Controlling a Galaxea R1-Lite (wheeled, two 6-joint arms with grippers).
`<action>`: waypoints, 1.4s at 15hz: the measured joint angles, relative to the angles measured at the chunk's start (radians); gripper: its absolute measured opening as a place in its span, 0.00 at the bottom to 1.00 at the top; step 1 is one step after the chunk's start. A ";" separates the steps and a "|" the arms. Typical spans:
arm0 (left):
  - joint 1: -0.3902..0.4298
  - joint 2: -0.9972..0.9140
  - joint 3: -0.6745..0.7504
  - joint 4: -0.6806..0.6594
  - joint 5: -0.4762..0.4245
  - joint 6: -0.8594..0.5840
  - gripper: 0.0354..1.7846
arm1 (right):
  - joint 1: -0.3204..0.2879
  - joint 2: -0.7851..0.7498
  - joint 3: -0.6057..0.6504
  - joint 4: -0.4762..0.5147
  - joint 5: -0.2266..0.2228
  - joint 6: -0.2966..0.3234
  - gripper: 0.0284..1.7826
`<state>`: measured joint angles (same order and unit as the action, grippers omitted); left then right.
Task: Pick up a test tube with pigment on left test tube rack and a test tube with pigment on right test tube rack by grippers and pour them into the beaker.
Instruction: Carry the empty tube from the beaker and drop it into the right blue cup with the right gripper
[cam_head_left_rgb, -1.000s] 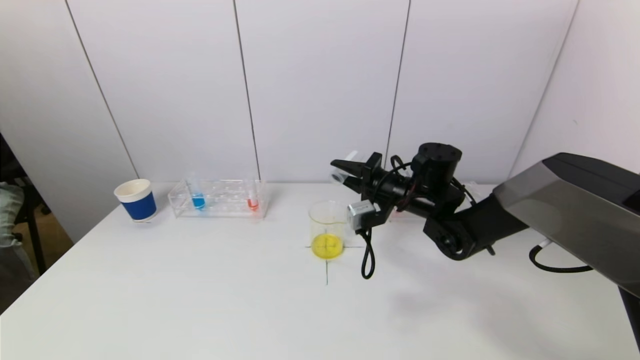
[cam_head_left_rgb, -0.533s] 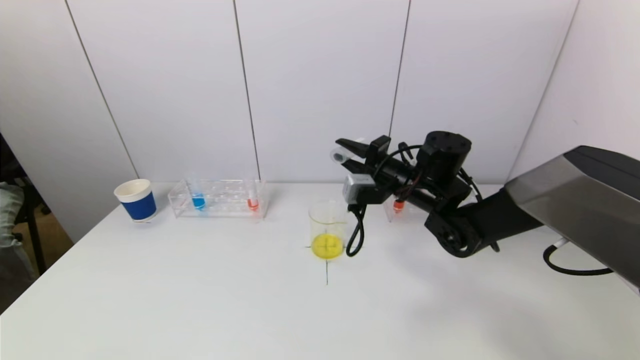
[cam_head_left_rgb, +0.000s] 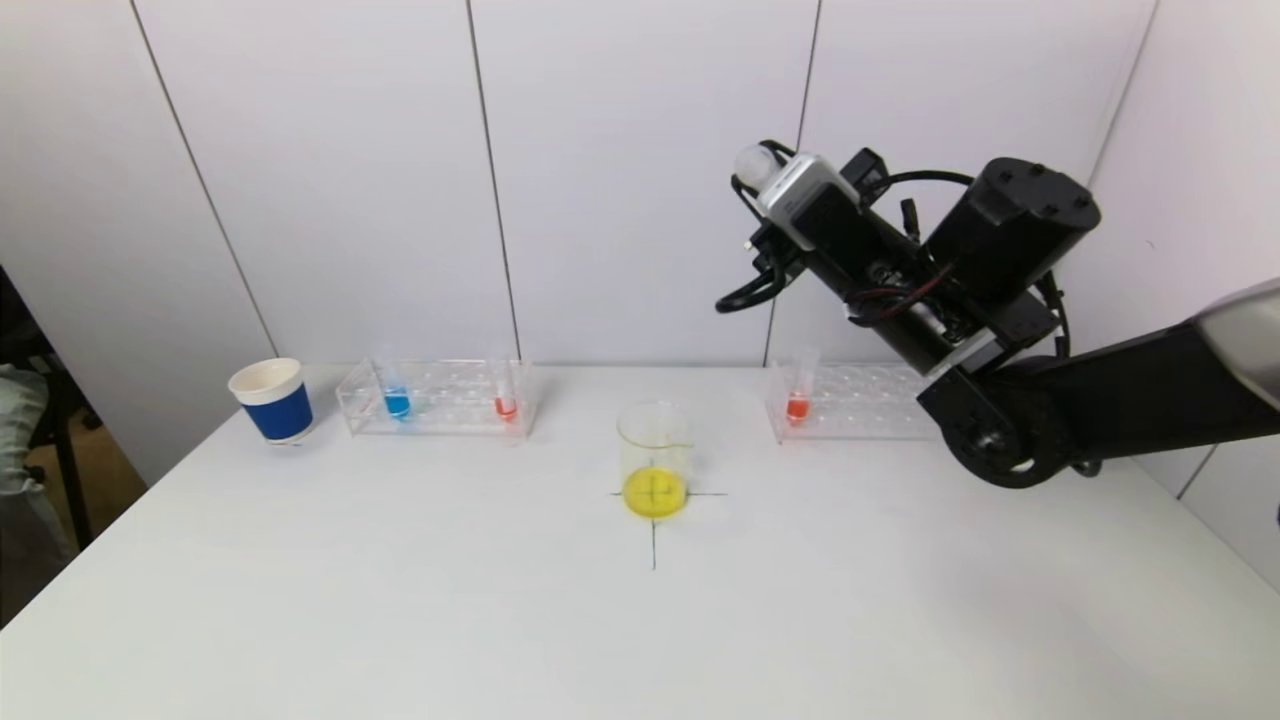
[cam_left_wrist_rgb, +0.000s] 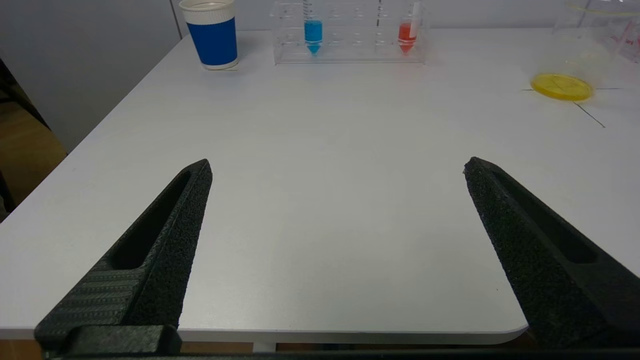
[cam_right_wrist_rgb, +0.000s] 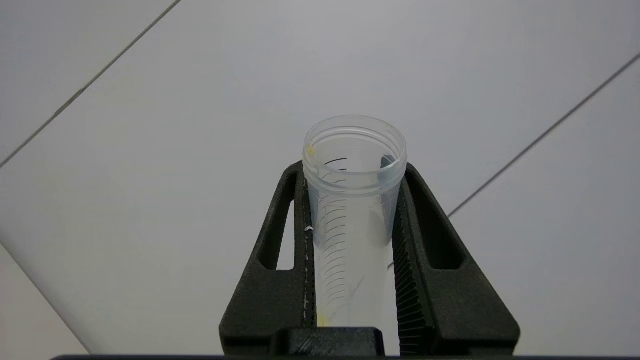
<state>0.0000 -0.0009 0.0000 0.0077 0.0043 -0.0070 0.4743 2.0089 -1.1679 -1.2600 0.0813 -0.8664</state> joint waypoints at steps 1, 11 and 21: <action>0.000 0.000 0.000 0.000 0.000 0.000 0.99 | 0.002 -0.028 0.011 0.010 -0.038 0.050 0.27; 0.000 0.000 0.000 0.000 0.000 0.000 0.99 | -0.067 -0.276 0.007 0.466 -0.352 0.597 0.27; 0.000 0.000 0.000 0.000 0.000 0.000 0.99 | -0.266 -0.390 -0.057 0.892 -0.338 0.843 0.27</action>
<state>0.0000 -0.0009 0.0000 0.0077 0.0043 -0.0072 0.2081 1.6191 -1.2253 -0.3679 -0.2564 -0.0234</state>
